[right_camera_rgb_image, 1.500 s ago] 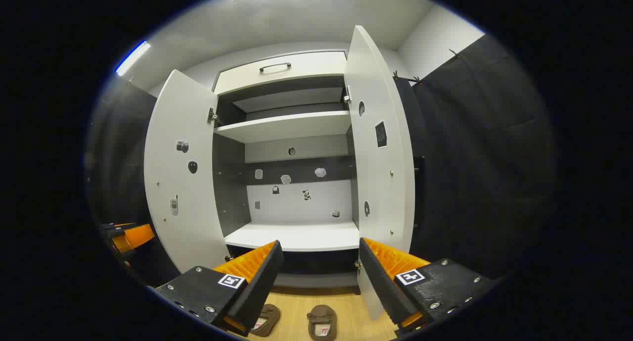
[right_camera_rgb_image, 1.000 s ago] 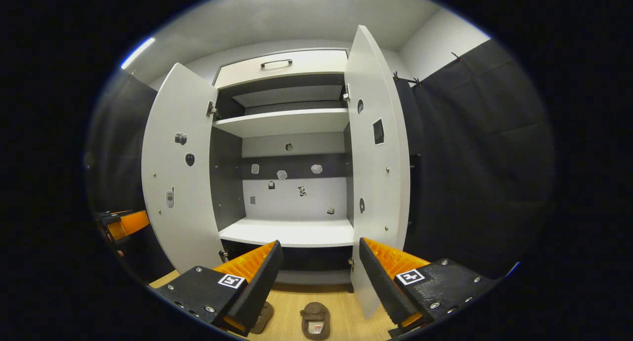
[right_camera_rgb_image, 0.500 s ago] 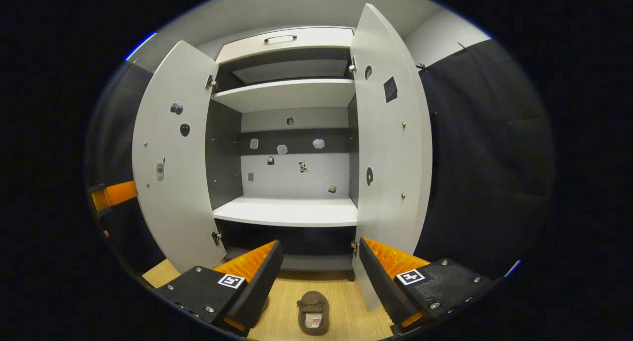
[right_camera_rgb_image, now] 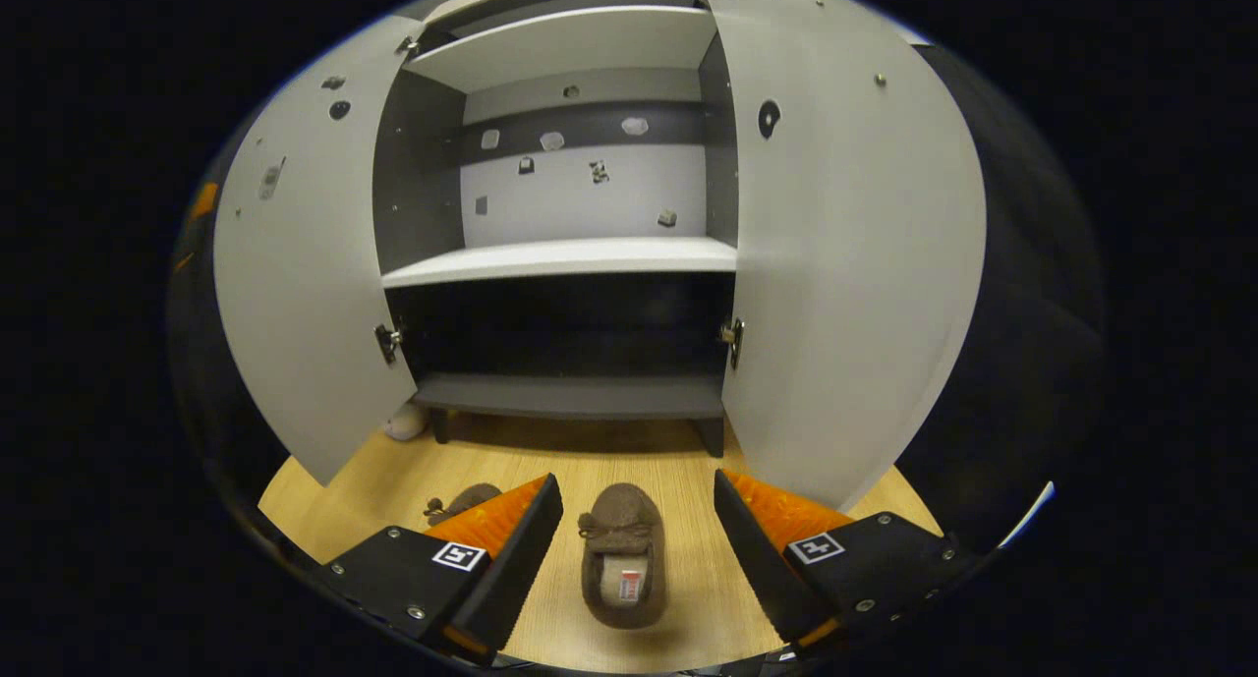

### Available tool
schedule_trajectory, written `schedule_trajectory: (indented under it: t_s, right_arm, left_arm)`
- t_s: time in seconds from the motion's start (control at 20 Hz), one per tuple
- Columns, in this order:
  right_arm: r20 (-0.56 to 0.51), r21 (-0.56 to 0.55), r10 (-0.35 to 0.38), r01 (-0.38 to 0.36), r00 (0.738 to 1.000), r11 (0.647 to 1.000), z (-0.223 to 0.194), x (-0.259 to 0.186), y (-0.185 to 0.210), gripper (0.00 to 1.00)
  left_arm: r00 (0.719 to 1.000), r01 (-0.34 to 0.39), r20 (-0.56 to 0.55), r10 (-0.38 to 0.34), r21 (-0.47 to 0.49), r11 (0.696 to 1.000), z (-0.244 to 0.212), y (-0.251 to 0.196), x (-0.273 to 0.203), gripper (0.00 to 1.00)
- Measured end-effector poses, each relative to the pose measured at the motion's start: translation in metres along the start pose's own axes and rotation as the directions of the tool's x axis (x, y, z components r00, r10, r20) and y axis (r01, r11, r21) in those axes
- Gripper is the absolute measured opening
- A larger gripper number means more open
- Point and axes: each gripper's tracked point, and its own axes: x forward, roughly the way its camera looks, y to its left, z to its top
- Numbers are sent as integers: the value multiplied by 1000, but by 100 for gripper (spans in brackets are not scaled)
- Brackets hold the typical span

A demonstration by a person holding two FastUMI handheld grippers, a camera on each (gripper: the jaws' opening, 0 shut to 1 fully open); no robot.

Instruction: Grab one shoe with the right hand and put it into the shoe cabinet, grab the other shoe with the left hand and put it into the shoe cabinet; then close the right door with the right hand and the left door with the left hand.

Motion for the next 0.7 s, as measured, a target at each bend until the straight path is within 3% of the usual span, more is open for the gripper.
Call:
schedule_trajectory:
  t_s: [0.25,0.5,0.7]
  right_arm:
    - [-168,-20,-26,23,985,1000,-83,40,-9,90]
    - [-294,-39,-41,31,955,999,-140,69,-14,68]
    - [-355,-38,-52,41,933,998,-160,85,-18,51]
  left_arm:
    - [999,-23,-26,24,12,1000,-9,11,1,96]
    - [998,-44,-39,45,23,999,-14,21,3,96]
    - [997,-47,-56,48,19,999,-21,20,3,97]
